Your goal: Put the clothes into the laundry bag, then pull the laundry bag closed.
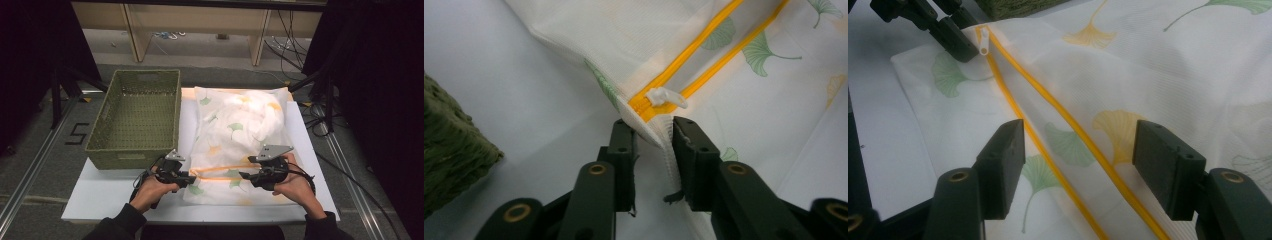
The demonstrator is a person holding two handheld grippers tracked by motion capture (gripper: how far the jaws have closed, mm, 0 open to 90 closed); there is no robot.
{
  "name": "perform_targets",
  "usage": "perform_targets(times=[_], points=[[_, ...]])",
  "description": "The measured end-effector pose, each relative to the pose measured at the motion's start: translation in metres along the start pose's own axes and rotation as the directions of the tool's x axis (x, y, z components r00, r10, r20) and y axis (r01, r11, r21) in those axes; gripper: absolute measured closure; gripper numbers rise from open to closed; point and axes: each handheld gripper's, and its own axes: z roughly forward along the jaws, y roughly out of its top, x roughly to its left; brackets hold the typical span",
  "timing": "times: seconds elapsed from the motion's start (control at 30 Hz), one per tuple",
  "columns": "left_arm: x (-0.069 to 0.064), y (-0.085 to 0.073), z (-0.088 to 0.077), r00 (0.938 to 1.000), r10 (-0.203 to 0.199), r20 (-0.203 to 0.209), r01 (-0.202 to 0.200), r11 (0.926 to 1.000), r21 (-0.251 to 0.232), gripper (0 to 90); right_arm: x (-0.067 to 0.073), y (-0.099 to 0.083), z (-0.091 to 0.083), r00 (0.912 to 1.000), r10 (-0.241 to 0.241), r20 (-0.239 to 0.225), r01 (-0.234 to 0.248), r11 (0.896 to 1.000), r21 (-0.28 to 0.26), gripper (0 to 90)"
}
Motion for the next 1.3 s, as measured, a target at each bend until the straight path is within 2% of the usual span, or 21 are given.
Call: perform_targets(times=[0.03, 0.07, 0.1, 0.13, 0.17, 0.23, 0.4, 0.43, 0.47, 0.57, 0.7, 0.73, 0.77, 0.8, 0.87, 0.97, 1.0, 1.03, 1.07, 1.13, 1.3], points=[[-0.001, 0.0, 0.0, 1.0, -0.003, -0.002, 0.003, 1.0, -0.008, 74.9, 0.001, 0.0, 0.001, 1.0, 0.006, 0.0, -0.006, 1.0, 0.006, 38.3], [-0.001, -0.001, -0.001, 0.9999, 0.013, -0.001, -0.013, 0.9999, -0.001, 77.1, 0.001, 0.0, 0.002, 0.9999, 0.01, -0.001, -0.01, 1.0, 0.008, 38.0], [-0.002, -0.001, 0.0, 1.0, 0.007, -0.002, -0.007, 0.9999, -0.008, 78.9, 0.001, 0.0, 0.003, 1.0, 0.002, -0.002, -0.002, 1.0, 0.007, 37.7], [-0.001, 0.0, -0.002, 0.9993, 0.038, 0.003, -0.038, 0.9993, 0.003, 80.9, 0.002, -0.001, 0.004, 1.0, 0.001, -0.003, -0.001, 1.0, 0.008, 37.3], [-0.003, -0.001, -0.001, 0.9996, 0.029, 0.001, -0.029, 0.9995, -0.012, 82.4, 0.002, 0.0, 0.004, 1.0, 0.006, -0.008, -0.005, 1.0, 0.015, 37.1], [-0.003, 0.0, -0.004, 0.9972, 0.074, 0.005, -0.074, 0.9972, -0.005, 84.2, 0.004, 0.0, 0.006, 1.0, -0.002, -0.008, 0.002, 1.0, 0.012, 36.8], [-0.011, 0.001, -0.005, 0.9956, 0.093, -0.007, -0.094, 0.9951, -0.031, 85.1, 0.008, 0.001, 0.012, 0.9994, -0.026, -0.021, 0.026, 1.0, 0.005, 36.8], [-0.012, 0.001, -0.006, 0.9929, 0.119, -0.003, -0.119, 0.9924, -0.031, 85.1, 0.009, 0.002, 0.013, 0.9993, -0.028, -0.024, 0.028, 1.0, 0.007, 37.1], [-0.013, 0.001, -0.006, 0.9933, 0.115, -0.009, -0.115, 0.9929, -0.03, 85.1, 0.011, 0.002, 0.014, 0.9993, -0.024, -0.027, 0.025, 1.0, 0.016, 37.4], [-0.016, 0.002, -0.006, 0.9917, 0.128, 0.006, -0.128, 0.991, -0.041, 85.2, 0.014, 0.003, 0.018, 0.9981, -0.027, -0.056, 0.027, 1.0, 0.008, 39.8], [-0.019, 0.001, -0.007, 0.9892, 0.146, -0.01, -0.146, 0.9885, -0.039, 85.4, 0.019, 0.005, 0.027, 0.9971, -0.042, -0.063, 0.042, 0.999, 0.008, 43.8], [-0.019, 0.001, -0.008, 0.9878, 0.156, 0.0, -0.156, 0.9869, -0.043, 85.5, 0.02, 0.006, 0.028, 0.9969, -0.046, -0.064, 0.046, 0.999, 0.005, 46.3], [-0.02, 0.001, -0.009, 0.9859, 0.167, -0.006, -0.168, 0.9847, -0.047, 85.6, 0.022, 0.007, 0.03, 0.9958, -0.047, -0.079, 0.047, 0.999, 0.0, 48.1], [-0.021, 0.001, -0.008, 0.9882, 0.153, 0.001, -0.153, 0.987, -0.048, 85.6, 0.024, 0.008, 0.03, 0.9949, -0.049, -0.088, 0.049, 0.999, 0.002, 49.9], [-0.023, 0.001, -0.008, 0.987, 0.161, 0.006, -0.16, 0.9857, -0.052, 85.7, 0.027, 0.01, 0.034, 0.9923, -0.068, -0.104, 0.067, 0.998, -0.016, 55.8], [-0.027, 0.002, -0.007, 0.9823, 0.187, 0.01, -0.186, 0.9814, -0.045, 85.9, 0.03, 0.014, 0.039, 0.9886, -0.079, -0.129, 0.078, 0.997, -0.01, 64.5], [-0.027, 0.002, -0.007, 0.9776, 0.21, 0.003, -0.21, 0.9768, -0.043, 85.8, 0.031, 0.015, 0.041, 0.9861, -0.086, -0.142, 0.087, 0.996, -0.003, 66.1], [-0.027, 0.003, -0.007, 0.9756, 0.219, 0.006, -0.219, 0.9749, -0.041, 85.8, 0.032, 0.016, 0.044, 0.9856, -0.085, -0.146, 0.086, 0.996, 0.002, 67.6], [-0.028, 0.002, -0.007, 0.9781, 0.208, -0.004, -0.208, 0.9774, -0.038, 85.8, 0.032, 0.018, 0.046, 0.9821, -0.106, -0.156, 0.107, 0.994, 0.001, 68.6], [-0.03, 0.003, -0.007, 0.9744, 0.224, -0.01, -0.225, 0.9737, -0.037, 85.9, 0.035, 0.02, 0.051, 0.9805, -0.096, -0.172, 0.098, 0.995, 0.003, 69.7], [-0.035, 0.003, -0.006, 0.9669, 0.255, -0.005, -0.255, 0.9663, -0.033, 85.9, 0.043, 0.028, 0.063, 0.9687, -0.126, -0.214, 0.132, 0.991, 0.012, 73.0]])
